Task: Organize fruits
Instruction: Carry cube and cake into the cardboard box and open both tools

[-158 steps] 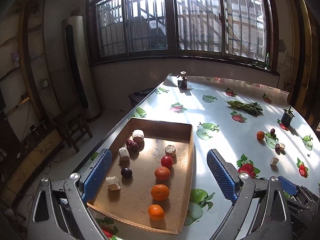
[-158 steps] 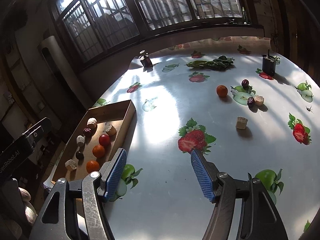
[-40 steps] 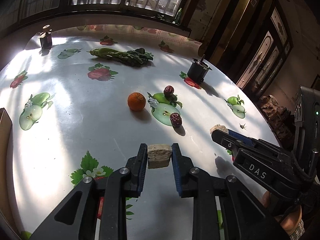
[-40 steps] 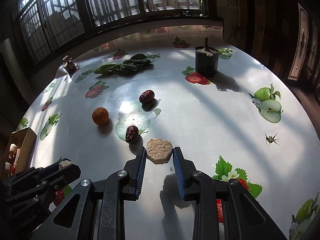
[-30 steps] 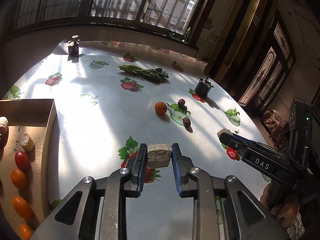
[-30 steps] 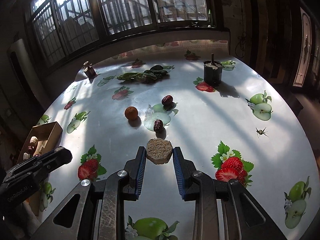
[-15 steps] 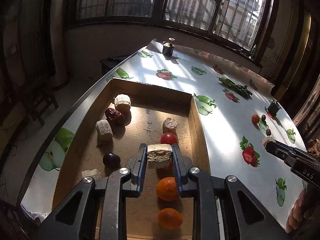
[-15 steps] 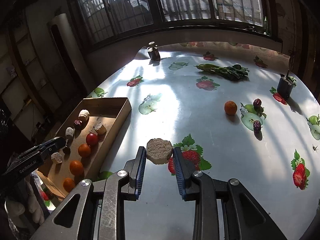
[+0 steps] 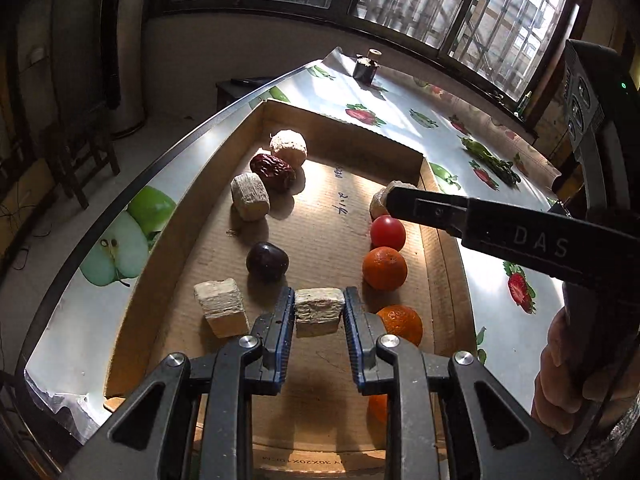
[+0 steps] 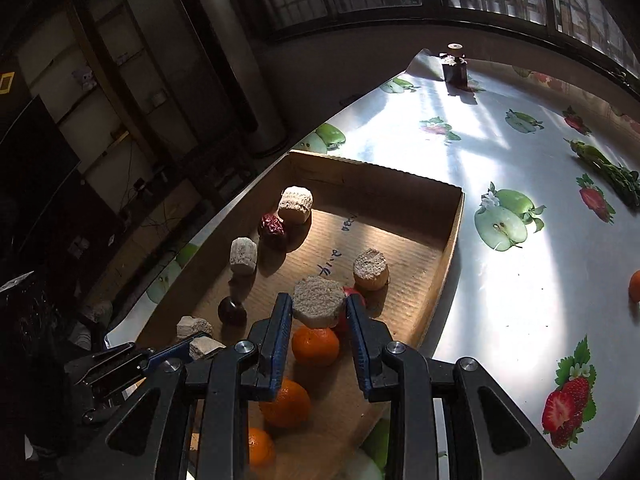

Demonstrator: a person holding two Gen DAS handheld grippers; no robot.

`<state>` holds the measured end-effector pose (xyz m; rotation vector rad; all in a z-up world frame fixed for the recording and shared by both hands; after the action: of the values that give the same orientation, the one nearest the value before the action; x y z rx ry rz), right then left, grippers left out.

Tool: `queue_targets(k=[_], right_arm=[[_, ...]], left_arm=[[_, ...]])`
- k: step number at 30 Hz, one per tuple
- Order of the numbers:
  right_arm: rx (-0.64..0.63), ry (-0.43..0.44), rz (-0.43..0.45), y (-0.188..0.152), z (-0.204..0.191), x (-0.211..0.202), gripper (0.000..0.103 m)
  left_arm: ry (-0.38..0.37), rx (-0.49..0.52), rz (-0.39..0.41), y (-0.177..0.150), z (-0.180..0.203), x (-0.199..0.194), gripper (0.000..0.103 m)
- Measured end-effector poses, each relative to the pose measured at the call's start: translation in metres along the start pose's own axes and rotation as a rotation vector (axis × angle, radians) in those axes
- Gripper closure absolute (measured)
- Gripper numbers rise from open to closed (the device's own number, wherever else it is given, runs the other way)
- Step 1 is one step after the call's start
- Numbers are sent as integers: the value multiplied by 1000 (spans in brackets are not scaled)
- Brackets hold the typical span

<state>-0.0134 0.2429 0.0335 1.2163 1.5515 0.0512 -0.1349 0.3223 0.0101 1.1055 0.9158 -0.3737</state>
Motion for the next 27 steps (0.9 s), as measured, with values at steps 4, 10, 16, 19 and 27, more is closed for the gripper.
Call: queue_targets(k=[4, 10, 16, 19, 27], right_arm=[[6, 26, -52, 10, -2, 28, 73], [28, 18, -101, 13, 4, 55, 73], [-9, 8, -120, 12, -1, 64, 73], [-14, 13, -120, 11, -1, 65, 73], [20, 43, -106, 13, 4, 60, 72]], left_arm=[[21, -5, -10, -1, -2, 4, 79], [39, 2, -7, 0, 1, 9, 79], [48, -28, -12, 2, -2, 13, 79], [33, -57, -22, 2, -5, 15, 77], [20, -79, -1, 2, -5, 6, 60]])
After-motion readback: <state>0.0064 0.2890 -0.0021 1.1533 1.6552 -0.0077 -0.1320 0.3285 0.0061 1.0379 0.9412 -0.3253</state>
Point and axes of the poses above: each gripper's, at about its wrist camera, not at the fingertips, and x roughly the way its jaws point, z to its right, y to its top, the point moved 4 cm from there along x, roughly the way its jaws point, and after that the axes turned 8 degrees about y, right-handed, at the moved point
